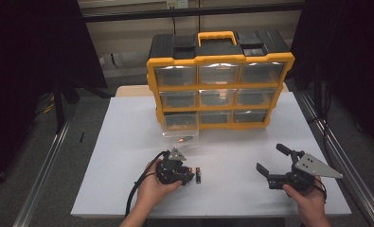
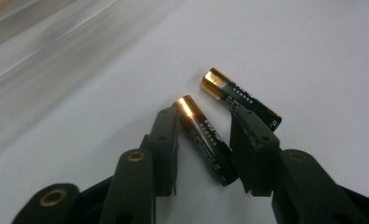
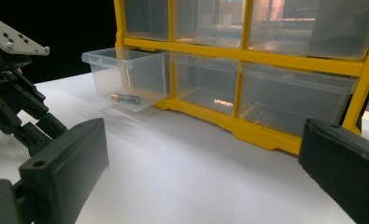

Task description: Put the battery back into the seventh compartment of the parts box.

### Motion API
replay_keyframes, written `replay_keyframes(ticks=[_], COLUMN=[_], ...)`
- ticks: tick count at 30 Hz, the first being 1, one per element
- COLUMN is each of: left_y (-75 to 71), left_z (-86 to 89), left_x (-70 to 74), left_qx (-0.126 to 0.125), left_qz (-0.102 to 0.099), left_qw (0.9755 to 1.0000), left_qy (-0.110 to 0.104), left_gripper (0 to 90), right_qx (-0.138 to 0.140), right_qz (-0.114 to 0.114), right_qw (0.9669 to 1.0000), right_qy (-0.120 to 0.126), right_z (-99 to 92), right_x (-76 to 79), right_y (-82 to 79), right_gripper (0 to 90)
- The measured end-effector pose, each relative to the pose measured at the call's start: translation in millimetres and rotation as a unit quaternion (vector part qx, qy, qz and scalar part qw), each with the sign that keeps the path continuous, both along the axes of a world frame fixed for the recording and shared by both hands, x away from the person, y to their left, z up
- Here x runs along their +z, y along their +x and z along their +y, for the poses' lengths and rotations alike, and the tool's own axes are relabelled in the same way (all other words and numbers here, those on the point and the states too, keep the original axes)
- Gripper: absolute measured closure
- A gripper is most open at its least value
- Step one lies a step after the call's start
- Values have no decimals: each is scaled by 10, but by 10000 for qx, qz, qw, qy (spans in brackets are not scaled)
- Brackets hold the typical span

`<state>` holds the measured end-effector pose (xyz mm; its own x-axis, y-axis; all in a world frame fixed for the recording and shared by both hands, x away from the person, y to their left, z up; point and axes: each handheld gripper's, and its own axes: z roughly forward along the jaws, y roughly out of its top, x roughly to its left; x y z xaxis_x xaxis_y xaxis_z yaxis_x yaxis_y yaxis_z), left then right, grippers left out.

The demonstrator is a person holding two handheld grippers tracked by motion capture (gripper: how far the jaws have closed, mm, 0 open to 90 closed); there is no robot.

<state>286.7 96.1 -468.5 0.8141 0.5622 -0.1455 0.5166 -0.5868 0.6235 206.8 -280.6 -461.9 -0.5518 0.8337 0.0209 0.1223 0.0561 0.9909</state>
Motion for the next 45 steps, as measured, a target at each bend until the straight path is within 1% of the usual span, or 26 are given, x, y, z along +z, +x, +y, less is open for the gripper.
replay_keyframes(ticks=[1,2,3,5,8,11,13,14,15,16,18,20,21,24,26,28,29,31,35,36,37,39,41,42,43,45], left_y=[0,10,4,6,12,32,43,51,60,59,75,82,93,107,119,125,133,139,174,180,189,212,235,243,262,290], left_z=[6,13,11,15,10,23,29,41,53,55,75,85,100,121,143,150,159,157,177,175,178,180,182,177,184,184], left_x=[4,6,8,13,4,17,22,30,31,32,46,64,84,122,149,166,179,201,261,280,293,342,395,422,452,502], left_qx=[55,14,87,89,192,190,247,226,208,271,247,342,286,351,358,406,348,395,321,355,331,300,249,288,230,249], left_qz=[-23,-9,12,1,50,115,224,313,335,352,424,476,469,506,493,508,527,547,583,615,604,593,601,606,595,607], left_qw=[10000,10000,9999,9998,9998,9997,9994,9992,9992,9990,9988,9980,9983,9976,9976,9972,9974,9969,9969,9963,9964,9969,9970,9968,9971,9967], left_qy=[77,84,103,164,55,85,34,40,25,-42,-92,-246,-182,-330,-317,-363,-348,-412,-418,-487,-491,-424,-412,-444,-418,-474], left_gripper=[675,707,727,768,772,773,774,774,774,774,774,774,774,774,774,774,774,774,774,774,774,774,774,774,774,774], right_qx=[1,-3,-9,-17,-14,-20,-23,-24,-18,-10,-17,-17,-13,-12,-11,-13,-15,-18,-20,-25,-26,-24,-23,-25,-24,-24], right_qz=[1,-5,5,23,16,10,18,18,6,4,14,14,11,15,18,14,14,28,15,18,20,19,17,16,16,27], right_qw=[10000,10000,10000,10000,10000,10000,10000,10000,10000,10000,10000,10000,10000,10000,10000,10000,10000,10000,10000,10000,10000,10000,10000,10000,10000,10000], right_qy=[0,-7,-8,-14,-11,-15,-15,-15,-15,-2,-3,-1,1,-5,0,-4,-7,4,-5,-6,-6,-5,-3,-4,-1,7], right_z=[0,0,0,2,2,0,1,1,-1,-2,-4,-4,-3,-2,-2,-2,-3,-2,-2,-3,-3,-3,-2,-2,-2,-2], right_x=[0,0,0,0,1,0,0,0,1,0,0,0,0,-1,-1,-1,-1,-2,-2,-2,-3,-3,-3,-3,-2,-2], right_y=[0,0,0,-2,-4,-2,-4,-3,-2,0,-1,-1,-1,0,0,0,0,0,-1,-1,0,0,0,0,0,-1], right_gripper=[13,13,13,13,13,13,13,13,14,14,14,14,14,13,13,13,14,14,13,13,13,13,14,14,13,14])
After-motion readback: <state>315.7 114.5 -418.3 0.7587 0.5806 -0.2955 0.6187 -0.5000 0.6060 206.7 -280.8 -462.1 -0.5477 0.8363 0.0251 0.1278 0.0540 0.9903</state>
